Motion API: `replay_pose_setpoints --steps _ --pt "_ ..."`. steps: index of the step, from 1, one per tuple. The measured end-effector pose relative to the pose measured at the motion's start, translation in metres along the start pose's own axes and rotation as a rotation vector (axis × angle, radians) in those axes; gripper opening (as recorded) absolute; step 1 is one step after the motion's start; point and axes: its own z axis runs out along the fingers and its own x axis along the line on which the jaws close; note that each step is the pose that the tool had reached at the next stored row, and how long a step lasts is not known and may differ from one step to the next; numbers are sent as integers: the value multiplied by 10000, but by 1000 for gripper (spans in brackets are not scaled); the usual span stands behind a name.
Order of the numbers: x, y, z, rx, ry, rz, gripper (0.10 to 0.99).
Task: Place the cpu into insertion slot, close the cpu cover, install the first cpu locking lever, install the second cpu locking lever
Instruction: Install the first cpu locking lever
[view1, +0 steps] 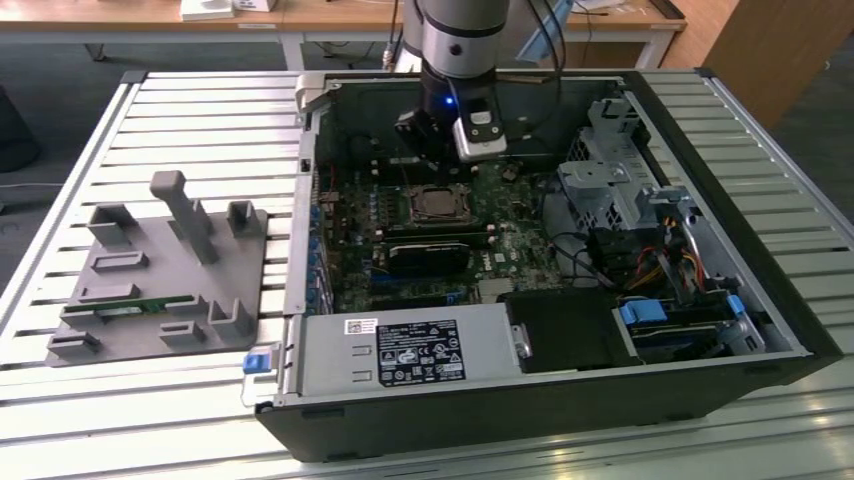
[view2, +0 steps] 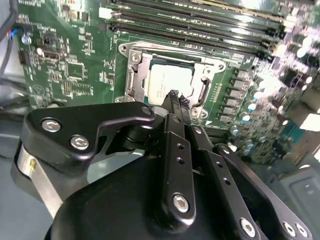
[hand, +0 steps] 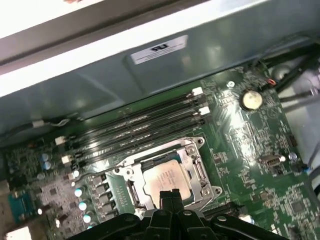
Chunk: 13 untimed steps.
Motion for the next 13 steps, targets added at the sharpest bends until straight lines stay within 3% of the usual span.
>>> replay_pose_setpoints --steps 13 --pt "0 -1 12 51 113 -2258 106"
